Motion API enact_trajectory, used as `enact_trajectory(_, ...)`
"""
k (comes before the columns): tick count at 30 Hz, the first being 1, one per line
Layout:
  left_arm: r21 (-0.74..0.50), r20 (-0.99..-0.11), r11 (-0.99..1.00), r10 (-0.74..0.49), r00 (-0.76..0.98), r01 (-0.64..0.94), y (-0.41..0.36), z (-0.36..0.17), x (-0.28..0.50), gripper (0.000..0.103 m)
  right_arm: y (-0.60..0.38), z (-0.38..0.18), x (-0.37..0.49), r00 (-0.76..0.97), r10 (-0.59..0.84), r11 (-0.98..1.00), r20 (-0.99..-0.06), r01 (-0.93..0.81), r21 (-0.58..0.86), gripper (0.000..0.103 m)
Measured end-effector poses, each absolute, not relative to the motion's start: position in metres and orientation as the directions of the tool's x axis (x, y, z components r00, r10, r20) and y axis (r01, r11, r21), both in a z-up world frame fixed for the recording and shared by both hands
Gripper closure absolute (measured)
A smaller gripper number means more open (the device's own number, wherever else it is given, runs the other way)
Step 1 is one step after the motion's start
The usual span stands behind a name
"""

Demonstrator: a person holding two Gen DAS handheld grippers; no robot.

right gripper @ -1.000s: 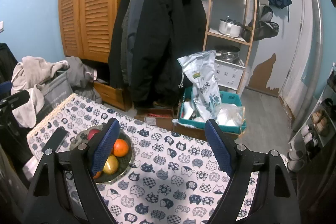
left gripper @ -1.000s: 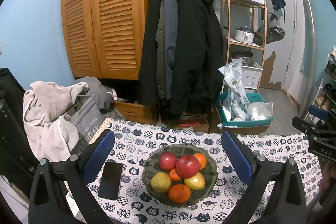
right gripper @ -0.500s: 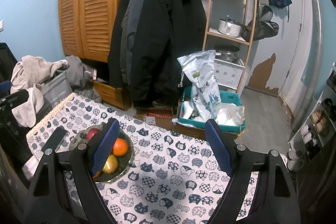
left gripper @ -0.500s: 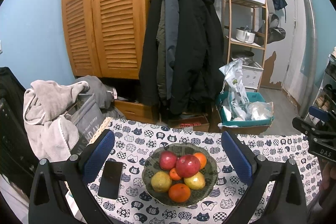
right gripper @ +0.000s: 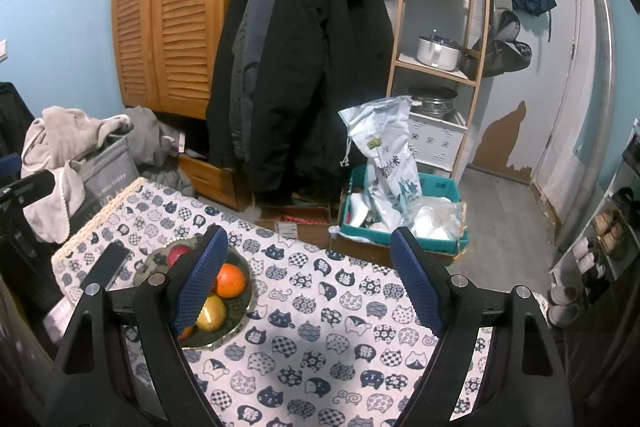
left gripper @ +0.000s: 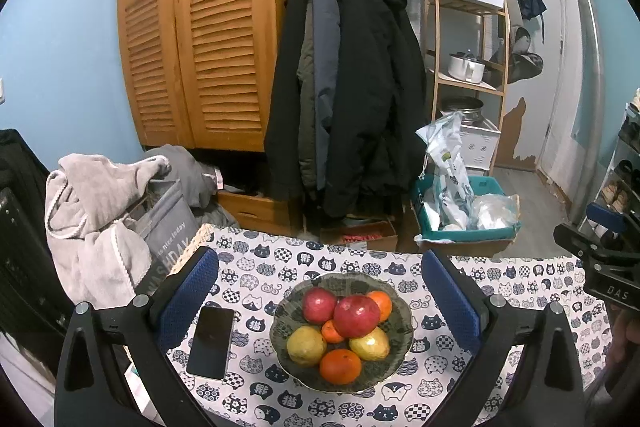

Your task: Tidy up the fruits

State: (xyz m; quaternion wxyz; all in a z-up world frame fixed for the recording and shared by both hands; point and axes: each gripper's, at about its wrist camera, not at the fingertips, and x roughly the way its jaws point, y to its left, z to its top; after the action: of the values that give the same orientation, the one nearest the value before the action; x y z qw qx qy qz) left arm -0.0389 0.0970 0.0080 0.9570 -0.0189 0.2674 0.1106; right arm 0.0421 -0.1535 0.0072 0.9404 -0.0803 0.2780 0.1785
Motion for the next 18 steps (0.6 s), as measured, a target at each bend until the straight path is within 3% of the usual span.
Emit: enact_trajectory(18,0.037,-0.522,0.97,0.224,0.823,-0.241,0.0949,0.012,-0.0387,0.001,-0.1532,0.0072,0.0423,0.781,0.29,0.923,-0.553,-0.381,-0.053,0.021)
